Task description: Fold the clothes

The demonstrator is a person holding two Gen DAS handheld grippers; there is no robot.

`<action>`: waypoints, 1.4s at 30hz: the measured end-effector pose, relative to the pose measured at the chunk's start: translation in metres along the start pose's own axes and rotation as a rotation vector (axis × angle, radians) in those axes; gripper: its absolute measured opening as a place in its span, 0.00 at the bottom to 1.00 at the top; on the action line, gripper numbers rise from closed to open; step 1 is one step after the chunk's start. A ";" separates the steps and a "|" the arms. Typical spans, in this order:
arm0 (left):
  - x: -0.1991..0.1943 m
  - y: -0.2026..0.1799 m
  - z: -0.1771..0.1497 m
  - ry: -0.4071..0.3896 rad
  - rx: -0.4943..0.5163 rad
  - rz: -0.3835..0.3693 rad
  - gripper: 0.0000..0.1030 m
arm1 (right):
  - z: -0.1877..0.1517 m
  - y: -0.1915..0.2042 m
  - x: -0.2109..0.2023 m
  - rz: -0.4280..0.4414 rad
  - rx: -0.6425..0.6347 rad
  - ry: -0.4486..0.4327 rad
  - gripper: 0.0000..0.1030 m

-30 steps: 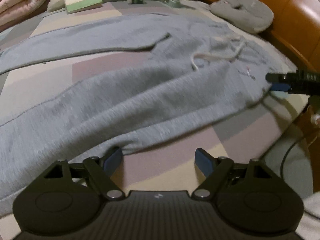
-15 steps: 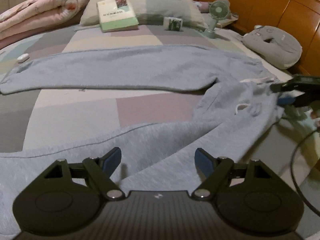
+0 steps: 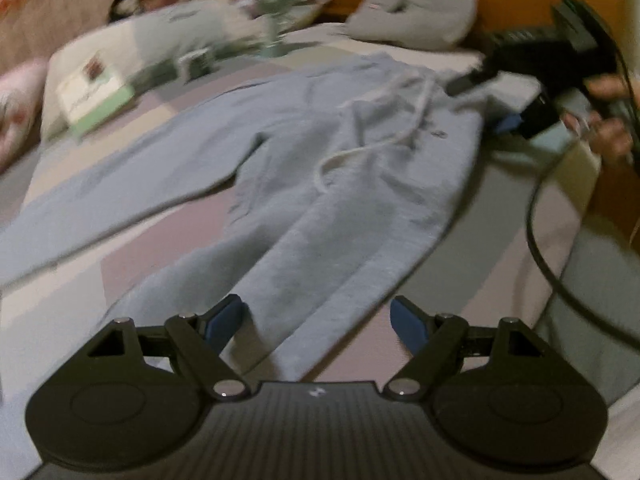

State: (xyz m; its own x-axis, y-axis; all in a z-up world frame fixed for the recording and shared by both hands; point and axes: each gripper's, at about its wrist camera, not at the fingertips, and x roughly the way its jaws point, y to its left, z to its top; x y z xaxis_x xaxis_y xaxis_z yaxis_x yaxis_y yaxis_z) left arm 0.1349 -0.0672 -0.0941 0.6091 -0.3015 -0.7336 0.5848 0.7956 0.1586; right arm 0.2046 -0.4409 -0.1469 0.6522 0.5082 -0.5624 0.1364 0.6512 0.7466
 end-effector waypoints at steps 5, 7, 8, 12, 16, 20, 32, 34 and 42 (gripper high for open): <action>0.007 -0.021 -0.003 0.005 0.173 0.105 0.79 | -0.009 -0.015 -0.002 0.111 0.100 -0.028 0.68; 0.008 -0.021 -0.007 0.011 0.217 0.153 0.79 | -0.010 -0.012 -0.004 0.118 0.088 -0.047 0.61; 0.008 -0.021 -0.009 0.013 0.234 0.172 0.79 | -0.010 -0.010 -0.004 0.115 0.081 -0.054 0.59; 0.000 -0.013 -0.020 0.039 0.279 0.247 0.79 | -0.008 -0.007 -0.003 0.100 0.054 -0.076 0.42; -0.006 -0.002 -0.031 0.053 0.293 0.290 0.70 | -0.010 -0.001 0.003 0.067 0.018 -0.073 0.14; -0.009 -0.008 -0.035 0.039 0.355 0.298 0.50 | -0.014 0.007 -0.007 0.057 -0.012 -0.088 0.13; 0.011 -0.073 -0.065 -0.081 1.002 0.353 0.32 | -0.018 0.011 -0.014 0.017 -0.049 -0.056 0.13; 0.013 -0.074 -0.064 -0.061 1.000 0.324 0.10 | -0.020 0.009 -0.011 0.007 -0.045 -0.056 0.13; -0.030 -0.063 -0.036 -0.042 0.762 0.150 0.03 | -0.032 0.018 -0.046 0.015 -0.075 -0.098 0.11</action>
State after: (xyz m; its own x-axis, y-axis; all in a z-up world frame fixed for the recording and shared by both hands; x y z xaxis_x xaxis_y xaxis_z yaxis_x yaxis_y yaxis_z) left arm 0.0606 -0.0892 -0.1055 0.7217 -0.2511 -0.6451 0.6922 0.2529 0.6759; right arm 0.1529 -0.4345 -0.1186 0.7237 0.4632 -0.5116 0.0727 0.6860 0.7240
